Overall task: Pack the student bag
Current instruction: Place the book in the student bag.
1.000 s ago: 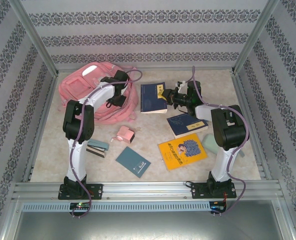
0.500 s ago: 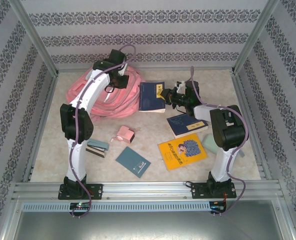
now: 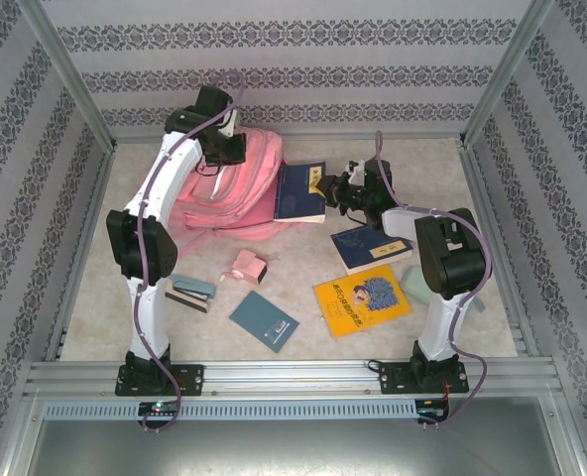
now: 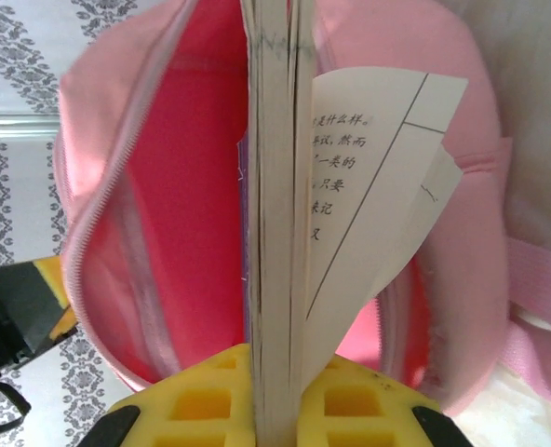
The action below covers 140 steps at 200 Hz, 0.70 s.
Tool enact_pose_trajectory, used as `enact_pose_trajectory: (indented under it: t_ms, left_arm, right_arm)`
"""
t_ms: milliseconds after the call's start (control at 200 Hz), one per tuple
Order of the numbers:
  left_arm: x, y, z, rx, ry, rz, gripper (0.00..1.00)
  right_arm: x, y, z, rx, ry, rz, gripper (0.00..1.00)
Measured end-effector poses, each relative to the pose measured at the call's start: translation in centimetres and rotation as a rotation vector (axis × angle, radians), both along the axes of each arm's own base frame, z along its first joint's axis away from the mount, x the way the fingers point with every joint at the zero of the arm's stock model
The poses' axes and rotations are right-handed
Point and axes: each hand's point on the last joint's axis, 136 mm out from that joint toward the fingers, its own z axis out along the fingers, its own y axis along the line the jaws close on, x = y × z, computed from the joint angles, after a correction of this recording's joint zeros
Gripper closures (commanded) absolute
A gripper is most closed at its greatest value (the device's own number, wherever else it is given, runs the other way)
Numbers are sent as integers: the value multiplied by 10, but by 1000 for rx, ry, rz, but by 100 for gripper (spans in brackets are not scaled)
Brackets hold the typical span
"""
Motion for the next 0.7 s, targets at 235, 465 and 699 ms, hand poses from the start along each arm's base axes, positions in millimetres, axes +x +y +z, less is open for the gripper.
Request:
enact_pose_trajectory:
  t_ms: [235, 465, 699]
  left_arm:
    - [-1, -15, 18, -144, 15, 16, 100]
    - [-3, -29, 25, -248, 43, 24, 100]
    - [-1, -37, 32, -318, 46, 32, 100]
  right_arm:
    - [18, 41, 21, 5, -67, 16, 97]
    - [54, 86, 3, 9, -68, -26, 94]
    - [79, 140, -24, 14, -46, -25, 91]
